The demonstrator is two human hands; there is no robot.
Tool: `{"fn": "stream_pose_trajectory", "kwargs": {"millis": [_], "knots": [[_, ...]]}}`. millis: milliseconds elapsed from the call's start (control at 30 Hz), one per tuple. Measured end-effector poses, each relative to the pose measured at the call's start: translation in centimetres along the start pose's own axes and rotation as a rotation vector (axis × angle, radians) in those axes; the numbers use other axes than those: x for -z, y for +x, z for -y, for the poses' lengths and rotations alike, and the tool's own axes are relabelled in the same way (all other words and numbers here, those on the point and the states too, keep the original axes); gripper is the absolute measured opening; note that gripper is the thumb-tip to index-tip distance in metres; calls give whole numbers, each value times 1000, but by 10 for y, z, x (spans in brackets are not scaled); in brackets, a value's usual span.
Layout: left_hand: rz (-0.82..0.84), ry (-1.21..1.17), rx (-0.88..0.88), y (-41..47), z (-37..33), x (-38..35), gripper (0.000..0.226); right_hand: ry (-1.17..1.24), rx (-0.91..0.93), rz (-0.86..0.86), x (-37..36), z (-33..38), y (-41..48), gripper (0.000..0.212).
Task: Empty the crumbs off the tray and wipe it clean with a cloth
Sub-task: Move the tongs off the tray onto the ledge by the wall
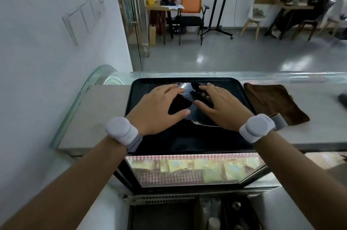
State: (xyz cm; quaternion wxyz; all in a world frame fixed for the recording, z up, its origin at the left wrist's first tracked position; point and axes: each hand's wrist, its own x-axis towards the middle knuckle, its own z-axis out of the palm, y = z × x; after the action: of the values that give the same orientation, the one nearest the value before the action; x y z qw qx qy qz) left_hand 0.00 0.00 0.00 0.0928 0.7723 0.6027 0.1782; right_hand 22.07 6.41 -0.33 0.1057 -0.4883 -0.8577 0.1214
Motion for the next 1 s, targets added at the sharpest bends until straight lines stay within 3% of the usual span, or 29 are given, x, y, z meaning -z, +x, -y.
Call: {"fn": "stream_pose_trajectory", "kwargs": {"millis": [300,600,1000], "knots": [[43,31,-70,1,0,-5,64,-219,-33,-5,0,-20,0,31],[60,44,-97,1,0,-7,59,-232,17,-84,17,-19,0,49],[-68,-20,-52,-9,-5,1,41,-197,-19,-143,31,-6,4,48]]}}
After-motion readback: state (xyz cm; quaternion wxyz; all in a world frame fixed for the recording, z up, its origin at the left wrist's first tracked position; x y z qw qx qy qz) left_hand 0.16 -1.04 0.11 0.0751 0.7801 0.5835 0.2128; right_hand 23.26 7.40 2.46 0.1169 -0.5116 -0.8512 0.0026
